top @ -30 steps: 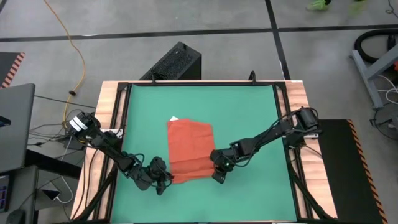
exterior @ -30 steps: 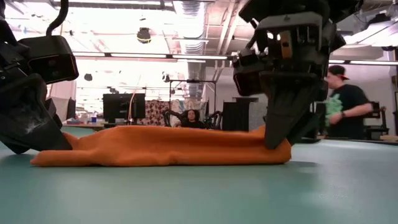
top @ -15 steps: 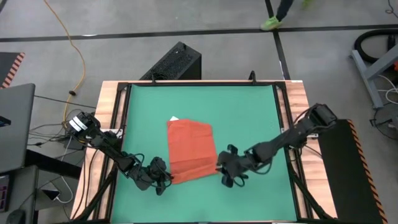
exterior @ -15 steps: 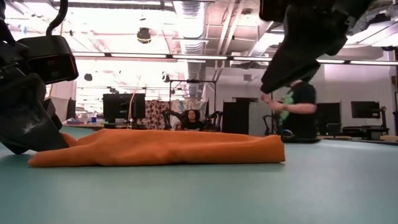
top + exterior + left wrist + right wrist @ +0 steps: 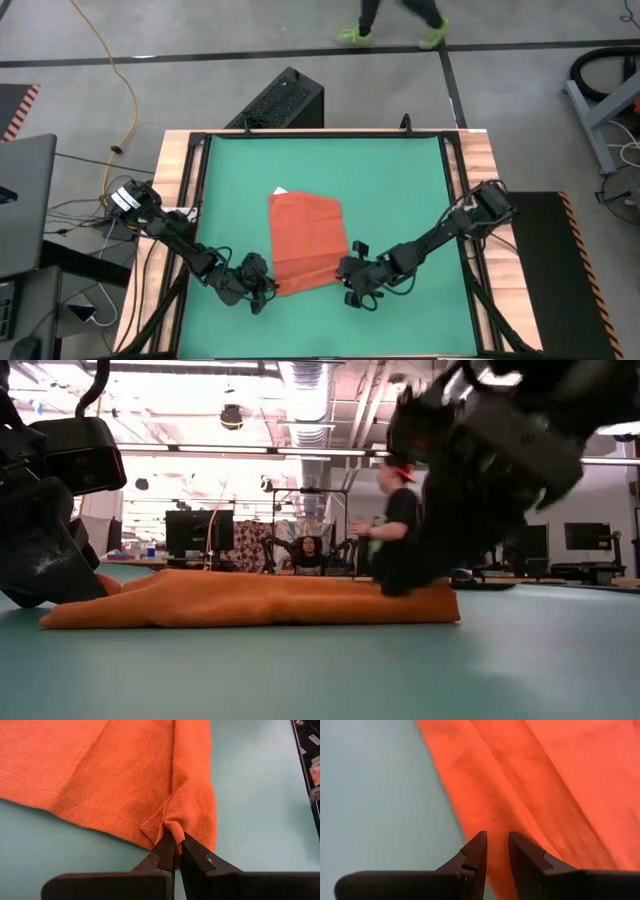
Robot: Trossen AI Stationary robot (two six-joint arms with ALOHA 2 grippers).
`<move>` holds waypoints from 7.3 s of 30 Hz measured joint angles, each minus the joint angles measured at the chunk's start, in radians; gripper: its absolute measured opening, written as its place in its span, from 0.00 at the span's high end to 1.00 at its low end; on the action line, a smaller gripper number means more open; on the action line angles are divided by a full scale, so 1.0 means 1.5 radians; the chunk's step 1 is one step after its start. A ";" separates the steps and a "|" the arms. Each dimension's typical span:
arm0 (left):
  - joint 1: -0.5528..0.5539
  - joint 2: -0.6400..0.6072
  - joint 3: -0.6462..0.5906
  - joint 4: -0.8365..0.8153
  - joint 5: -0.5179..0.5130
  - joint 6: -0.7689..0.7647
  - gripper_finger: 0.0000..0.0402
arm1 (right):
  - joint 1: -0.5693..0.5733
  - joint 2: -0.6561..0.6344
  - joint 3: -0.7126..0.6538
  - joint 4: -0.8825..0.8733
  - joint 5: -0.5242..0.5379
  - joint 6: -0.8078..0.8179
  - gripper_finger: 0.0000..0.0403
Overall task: Roll towel into tight, uniform cylinder
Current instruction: Roll the orange towel
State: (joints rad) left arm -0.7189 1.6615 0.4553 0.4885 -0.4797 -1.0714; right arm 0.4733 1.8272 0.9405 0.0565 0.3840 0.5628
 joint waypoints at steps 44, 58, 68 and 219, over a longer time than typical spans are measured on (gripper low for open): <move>-0.114 -0.019 0.122 -0.074 -0.260 0.483 0.99 | 0.028 0.039 0.001 -0.017 0.008 0.097 0.75; -0.087 0.072 0.174 -0.187 -0.296 0.388 1.00 | 0.028 0.039 0.000 -0.017 0.008 0.096 0.75; -0.066 0.072 0.162 -0.204 -0.264 0.354 1.00 | 0.029 0.040 0.000 -0.014 0.017 0.099 0.75; -0.008 -0.005 0.221 -0.399 -0.077 0.358 1.00 | 0.044 -0.020 -0.051 0.086 -0.066 0.179 0.96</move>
State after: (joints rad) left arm -0.7307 1.6541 0.7861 -0.1101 -0.5948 -0.5342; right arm 0.5393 1.7977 0.8637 0.1859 0.2847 0.8307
